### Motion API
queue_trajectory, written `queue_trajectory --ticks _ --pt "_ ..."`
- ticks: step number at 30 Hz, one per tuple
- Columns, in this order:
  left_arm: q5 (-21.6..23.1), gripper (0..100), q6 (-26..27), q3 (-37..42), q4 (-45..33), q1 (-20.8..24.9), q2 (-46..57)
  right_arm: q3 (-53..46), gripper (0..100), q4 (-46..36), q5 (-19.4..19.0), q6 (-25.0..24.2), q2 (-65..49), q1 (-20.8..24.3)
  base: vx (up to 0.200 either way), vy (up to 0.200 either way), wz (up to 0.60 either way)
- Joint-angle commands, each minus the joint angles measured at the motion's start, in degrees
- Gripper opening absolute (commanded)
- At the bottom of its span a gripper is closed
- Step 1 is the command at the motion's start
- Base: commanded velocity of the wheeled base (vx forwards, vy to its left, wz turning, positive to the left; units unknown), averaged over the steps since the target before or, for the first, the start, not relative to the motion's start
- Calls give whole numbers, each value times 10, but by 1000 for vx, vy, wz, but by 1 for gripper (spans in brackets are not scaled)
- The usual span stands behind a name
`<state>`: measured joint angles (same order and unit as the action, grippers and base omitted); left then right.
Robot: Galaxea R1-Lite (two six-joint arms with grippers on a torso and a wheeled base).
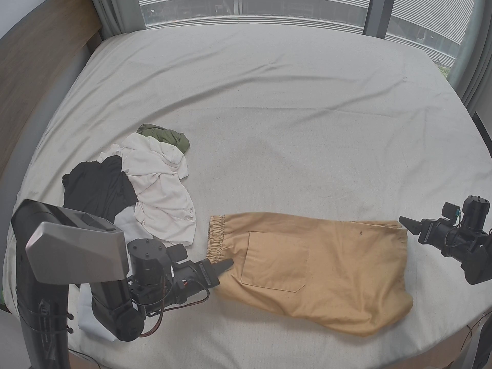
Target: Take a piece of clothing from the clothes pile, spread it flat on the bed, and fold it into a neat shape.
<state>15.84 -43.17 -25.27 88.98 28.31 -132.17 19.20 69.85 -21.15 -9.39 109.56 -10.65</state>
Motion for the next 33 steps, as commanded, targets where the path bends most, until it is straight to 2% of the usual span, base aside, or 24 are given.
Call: queue_trajectory --ticks 1,7,19,29,33 --pt "-1 0 4 62 2 -19 55 -1 100 0 0 1 0 2 0 0 0" --pt "2 0 14 109 2 -55 89 -7 100 0 0 0 4 13 0 0 0" --pt "-1 0 29 143 1 -85 140 -10 100 0 0 0 4 22 0 0 0" --pt "11 0 44 189 1 -155 165 -10 100 0 0 0 4 27 0 0 0" --pt "20 0 48 200 1 -168 167 -9 100 0 0 0 4 27 0 0 0"
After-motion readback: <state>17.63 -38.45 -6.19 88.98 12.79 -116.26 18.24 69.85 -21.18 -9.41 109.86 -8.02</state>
